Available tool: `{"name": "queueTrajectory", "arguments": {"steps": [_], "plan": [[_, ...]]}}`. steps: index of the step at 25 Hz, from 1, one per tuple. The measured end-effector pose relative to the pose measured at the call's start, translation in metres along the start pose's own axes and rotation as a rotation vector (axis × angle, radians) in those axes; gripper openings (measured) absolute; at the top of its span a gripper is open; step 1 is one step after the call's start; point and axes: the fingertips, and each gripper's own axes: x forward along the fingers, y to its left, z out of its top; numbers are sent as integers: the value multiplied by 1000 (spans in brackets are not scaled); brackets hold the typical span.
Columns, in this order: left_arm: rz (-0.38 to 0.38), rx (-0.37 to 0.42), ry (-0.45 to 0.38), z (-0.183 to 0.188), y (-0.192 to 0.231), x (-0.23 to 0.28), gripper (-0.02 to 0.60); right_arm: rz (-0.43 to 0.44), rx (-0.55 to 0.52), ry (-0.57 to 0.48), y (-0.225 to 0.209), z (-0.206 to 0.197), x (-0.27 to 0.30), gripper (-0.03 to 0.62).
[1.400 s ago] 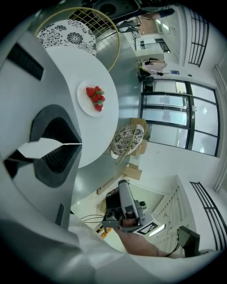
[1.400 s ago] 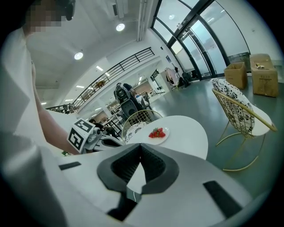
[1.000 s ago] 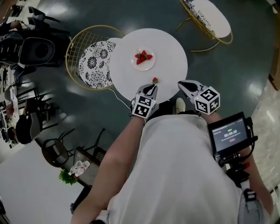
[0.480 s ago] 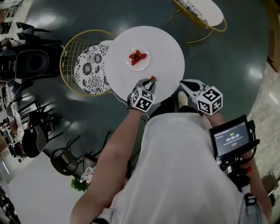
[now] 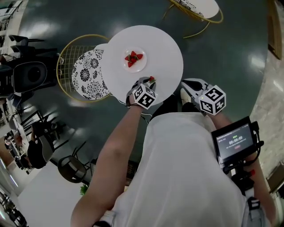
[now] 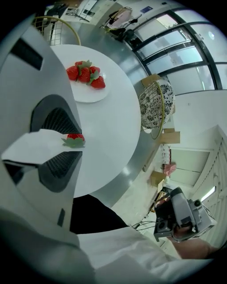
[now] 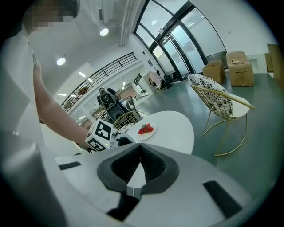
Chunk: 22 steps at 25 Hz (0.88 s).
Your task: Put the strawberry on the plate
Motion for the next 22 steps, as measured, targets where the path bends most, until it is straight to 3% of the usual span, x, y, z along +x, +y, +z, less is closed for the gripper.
{"name": "queueTrajectory", "arguments": {"steps": [7,22], "plan": [[17,79,30,3,7,5,103,-16,23,-7,0,-7,-1,6],[78,133,62,3,14,14,123,-29,26,-11,-5,-6,-3,6]]}}
